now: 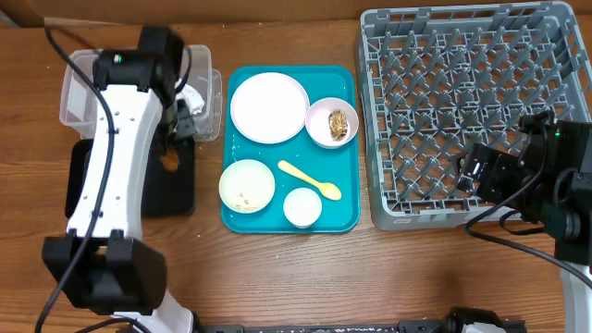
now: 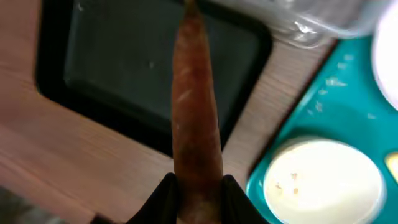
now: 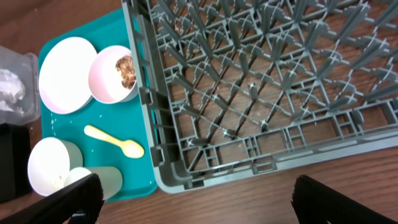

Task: Sort waste into correct bins and load items into the dishwasher
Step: 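Place the carrot food onto the black tray with the left gripper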

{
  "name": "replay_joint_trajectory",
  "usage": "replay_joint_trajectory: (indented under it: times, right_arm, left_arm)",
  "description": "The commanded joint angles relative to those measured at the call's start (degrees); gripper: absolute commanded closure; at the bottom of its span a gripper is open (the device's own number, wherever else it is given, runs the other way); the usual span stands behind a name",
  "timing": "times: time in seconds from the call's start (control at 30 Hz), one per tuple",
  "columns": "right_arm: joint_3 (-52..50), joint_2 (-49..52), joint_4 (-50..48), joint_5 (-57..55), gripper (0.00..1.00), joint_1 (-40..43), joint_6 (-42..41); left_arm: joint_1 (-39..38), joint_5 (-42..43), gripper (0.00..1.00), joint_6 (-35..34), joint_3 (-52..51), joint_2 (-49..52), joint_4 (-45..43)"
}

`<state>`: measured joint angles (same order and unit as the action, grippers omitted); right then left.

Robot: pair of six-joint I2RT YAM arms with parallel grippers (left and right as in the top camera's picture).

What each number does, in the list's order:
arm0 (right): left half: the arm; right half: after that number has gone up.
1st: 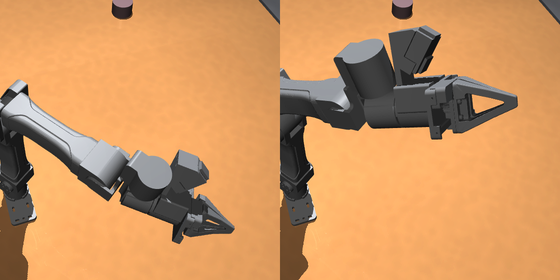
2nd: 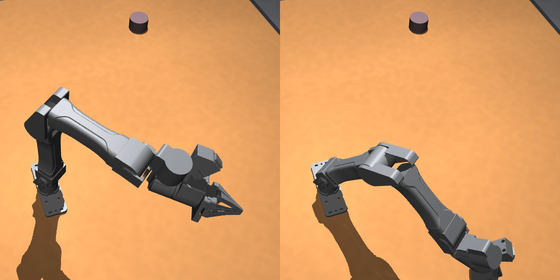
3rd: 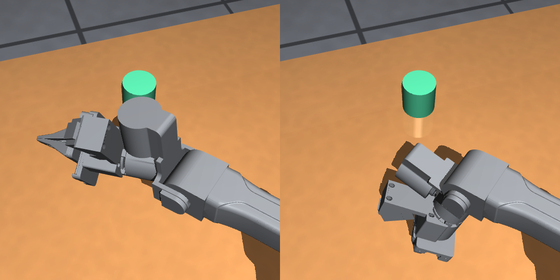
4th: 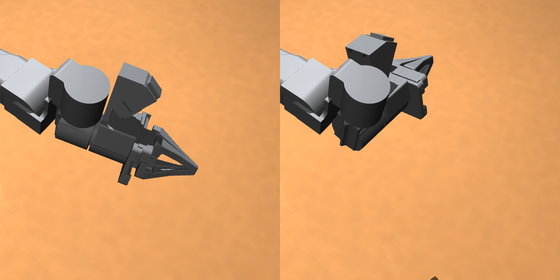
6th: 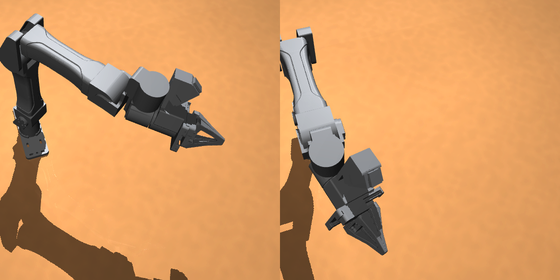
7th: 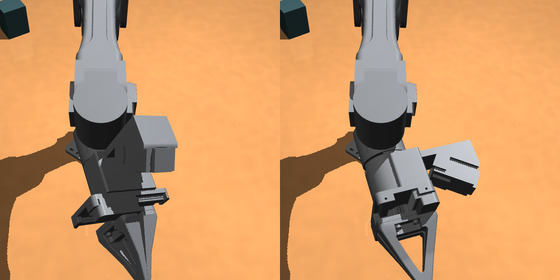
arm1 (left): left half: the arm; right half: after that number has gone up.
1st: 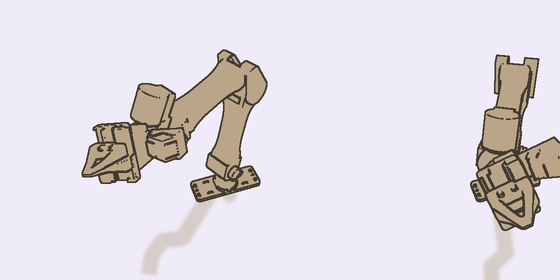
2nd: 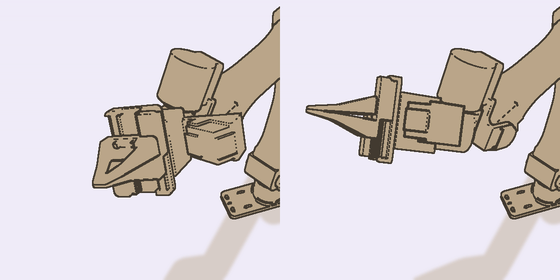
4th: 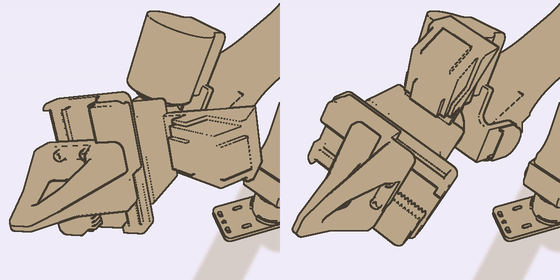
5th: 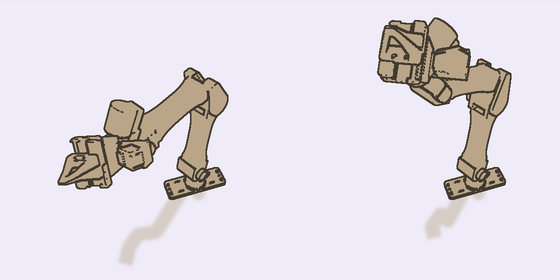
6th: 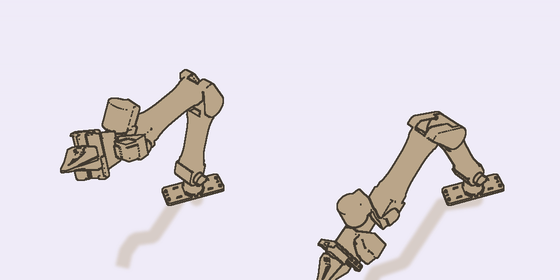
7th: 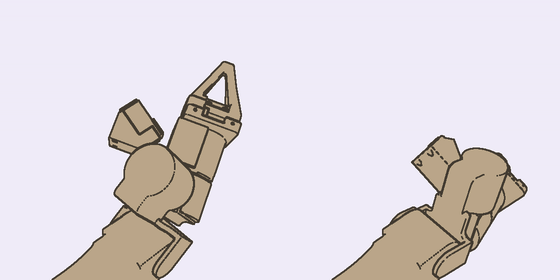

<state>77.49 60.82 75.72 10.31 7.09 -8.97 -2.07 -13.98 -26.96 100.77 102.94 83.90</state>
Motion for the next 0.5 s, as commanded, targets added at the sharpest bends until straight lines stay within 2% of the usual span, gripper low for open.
replay_joint_trajectory:
  times: [0.0,0.27,0.3,0.43,0.47]
  right_arm:
    - [1.22,-0.17,-0.17,0.31,0.0,0.0,0.02]
    - [1.22,-0.17,0.24,0.31,0.0,0.0,0.02]
    - [1.22,-0.17,0.26,0.31,0.0,0.0,0.02]
    - [1.22,-0.17,0.24,0.31,0.0,0.0,0.02]
    - [1.22,-0.17,0.22,0.31,0.0,0.0,0.02]
  left_arm:
    - [2.64,1.79,0.96,-3.41,-7.63,-0.57,-4.52]
    - [9.66,1.81,0.96,-11.61,-21.66,-0.57,-17.94]
    - [12.52,1.79,0.96,-14.32,-27.28,-0.57,-23.69]
    - [16.0,2.78,0.95,-15.91,-35.26,-0.57,-34.27]
    - [16.37,3.74,0.92,-15.89,-36.39,-0.57,-36.54]
